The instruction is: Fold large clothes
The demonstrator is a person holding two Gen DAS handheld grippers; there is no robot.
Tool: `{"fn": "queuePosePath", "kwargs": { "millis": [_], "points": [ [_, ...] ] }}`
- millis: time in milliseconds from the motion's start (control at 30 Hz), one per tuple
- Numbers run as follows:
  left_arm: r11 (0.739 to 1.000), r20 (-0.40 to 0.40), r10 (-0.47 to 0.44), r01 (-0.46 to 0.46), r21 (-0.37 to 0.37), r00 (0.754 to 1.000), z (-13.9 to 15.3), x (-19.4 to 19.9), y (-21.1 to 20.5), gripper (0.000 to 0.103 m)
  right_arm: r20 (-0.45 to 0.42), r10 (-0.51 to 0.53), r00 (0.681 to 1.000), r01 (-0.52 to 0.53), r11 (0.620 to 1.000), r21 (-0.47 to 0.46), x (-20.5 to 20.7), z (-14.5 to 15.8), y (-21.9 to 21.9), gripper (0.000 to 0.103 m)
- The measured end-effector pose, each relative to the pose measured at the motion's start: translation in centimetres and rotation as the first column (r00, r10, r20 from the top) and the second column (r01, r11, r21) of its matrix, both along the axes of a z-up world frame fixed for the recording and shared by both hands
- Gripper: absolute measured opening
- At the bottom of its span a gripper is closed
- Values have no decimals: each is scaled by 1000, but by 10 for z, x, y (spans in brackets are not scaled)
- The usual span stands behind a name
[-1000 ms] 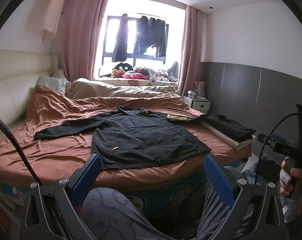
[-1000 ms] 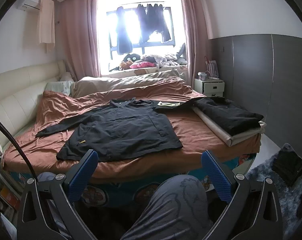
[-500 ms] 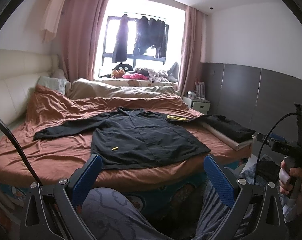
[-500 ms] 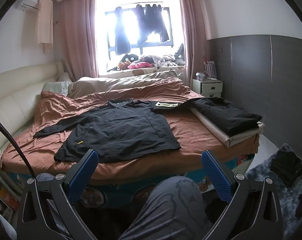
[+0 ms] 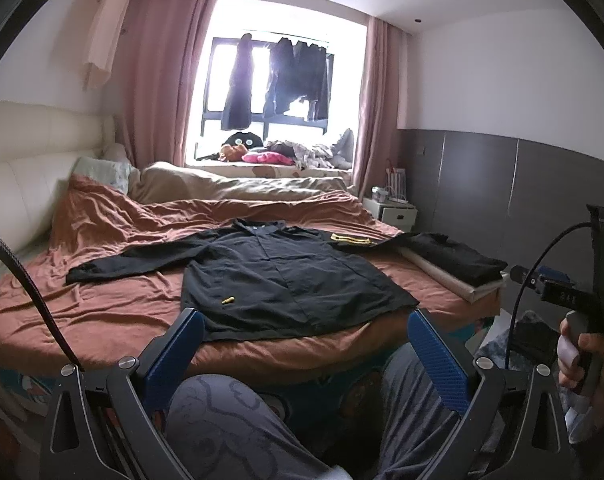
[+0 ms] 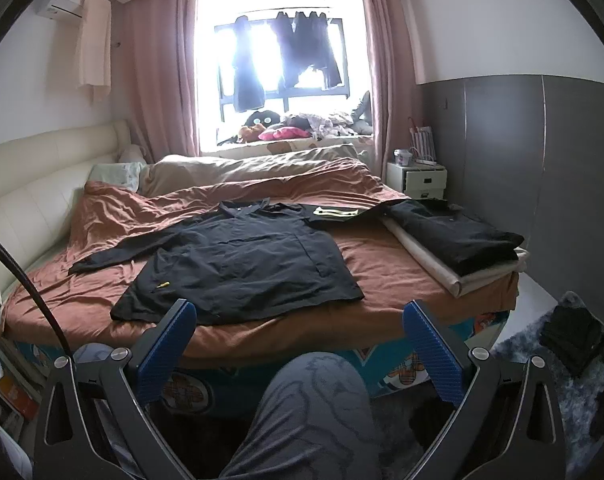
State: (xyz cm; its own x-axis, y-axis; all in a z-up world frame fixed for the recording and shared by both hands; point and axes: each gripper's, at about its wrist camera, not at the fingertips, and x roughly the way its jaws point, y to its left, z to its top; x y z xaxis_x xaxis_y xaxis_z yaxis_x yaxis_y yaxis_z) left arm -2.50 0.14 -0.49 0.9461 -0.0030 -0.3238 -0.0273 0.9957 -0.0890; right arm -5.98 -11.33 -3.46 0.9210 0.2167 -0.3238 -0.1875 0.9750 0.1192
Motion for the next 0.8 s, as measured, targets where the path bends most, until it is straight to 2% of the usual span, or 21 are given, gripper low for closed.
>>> {"fn": "queuePosePath", "kwargs": {
  "millis": [200, 800],
  "points": [
    [1000, 25, 4, -4, 19, 1000, -1, -6, -1, 102, -3, 7, 1000, -7, 1000, -3, -1, -2, 2, 103],
    [1000, -4, 13, -12, 12, 1000, -2, -2, 0, 102, -5, 27, 1000, -27, 1000, -4, -1, -4, 6, 103]
  ]
}}
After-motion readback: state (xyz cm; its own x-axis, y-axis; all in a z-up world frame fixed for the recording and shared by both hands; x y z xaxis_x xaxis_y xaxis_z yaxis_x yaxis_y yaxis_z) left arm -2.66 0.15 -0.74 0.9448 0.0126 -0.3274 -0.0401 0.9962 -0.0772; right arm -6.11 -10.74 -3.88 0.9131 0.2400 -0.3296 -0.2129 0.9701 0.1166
